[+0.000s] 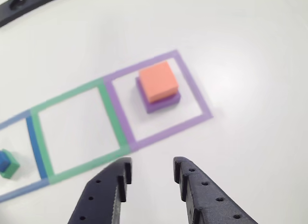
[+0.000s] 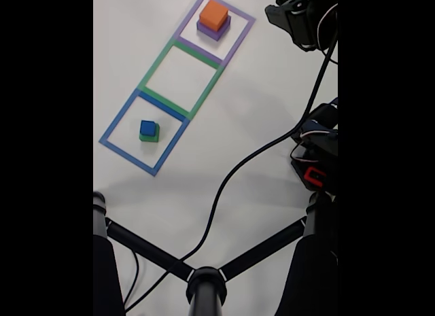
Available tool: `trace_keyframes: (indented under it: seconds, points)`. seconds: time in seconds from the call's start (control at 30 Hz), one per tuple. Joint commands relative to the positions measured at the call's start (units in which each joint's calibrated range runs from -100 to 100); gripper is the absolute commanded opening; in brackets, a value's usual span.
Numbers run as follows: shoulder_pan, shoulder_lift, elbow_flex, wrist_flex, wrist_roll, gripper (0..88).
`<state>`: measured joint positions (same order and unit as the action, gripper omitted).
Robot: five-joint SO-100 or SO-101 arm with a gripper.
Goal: Tower of hanoi
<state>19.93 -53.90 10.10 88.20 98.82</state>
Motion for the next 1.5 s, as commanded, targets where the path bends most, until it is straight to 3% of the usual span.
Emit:
trace_keyframes:
  seconds: [0.0,0.37,0.83,1.47]
  points:
    - [3.4,-3.1,8.3,-7.4,1.2,15.5]
    - [7.1,-8.7,35.7,-28.8,1.2,23.8]
    - [10.1,-3.9,68.6,-76.1,1.2,42.5]
    - [6.9,28.3,71.8,-117.9,1.2,41.3]
